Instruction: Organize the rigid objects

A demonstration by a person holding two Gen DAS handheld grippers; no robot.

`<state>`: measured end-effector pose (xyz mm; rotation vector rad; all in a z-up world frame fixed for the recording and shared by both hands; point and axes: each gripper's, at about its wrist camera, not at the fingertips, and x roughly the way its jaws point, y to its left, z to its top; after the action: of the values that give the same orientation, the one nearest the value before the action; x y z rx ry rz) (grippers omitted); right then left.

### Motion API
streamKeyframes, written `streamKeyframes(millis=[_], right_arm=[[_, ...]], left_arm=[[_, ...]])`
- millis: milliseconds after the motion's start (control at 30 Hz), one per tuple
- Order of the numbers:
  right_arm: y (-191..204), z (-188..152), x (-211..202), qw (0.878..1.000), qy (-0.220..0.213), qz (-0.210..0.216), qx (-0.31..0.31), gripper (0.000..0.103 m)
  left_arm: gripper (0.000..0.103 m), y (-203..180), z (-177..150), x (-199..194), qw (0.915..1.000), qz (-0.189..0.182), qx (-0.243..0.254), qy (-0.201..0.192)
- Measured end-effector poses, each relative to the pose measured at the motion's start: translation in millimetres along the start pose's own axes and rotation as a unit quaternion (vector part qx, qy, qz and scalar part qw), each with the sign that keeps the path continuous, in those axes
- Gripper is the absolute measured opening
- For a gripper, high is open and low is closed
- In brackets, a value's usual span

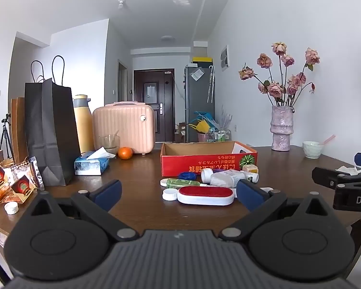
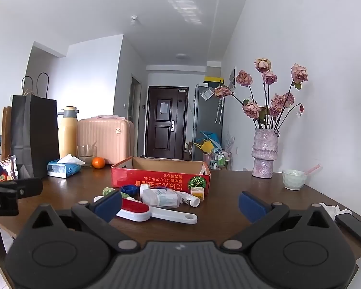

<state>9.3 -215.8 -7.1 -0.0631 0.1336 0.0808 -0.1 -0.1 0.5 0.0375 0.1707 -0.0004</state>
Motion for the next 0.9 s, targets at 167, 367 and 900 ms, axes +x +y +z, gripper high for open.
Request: streamKeyframes(millis=[167,367,900], right_arm=[[0.5,0.2,-0.8,1.0,-0.002,0.002,0.006,0.103],[-2.9,1.0,-3.2,1.0,0.001,-0.001,0.008,0.103],[-0.6,1.0,0.0,1.0,-0.001,-0.004,0.012,0.103]], left_arm=[[0.103,0.5,0.7,1.3,1.0,0.0,-0.006,0.005],[0.103,8.3,-7.4,5.5,1.0,-0.003,-0.002,0.005],[0.103,-5.2,1.6,2.3,0.9998,0.004,0.018,-0.009]])
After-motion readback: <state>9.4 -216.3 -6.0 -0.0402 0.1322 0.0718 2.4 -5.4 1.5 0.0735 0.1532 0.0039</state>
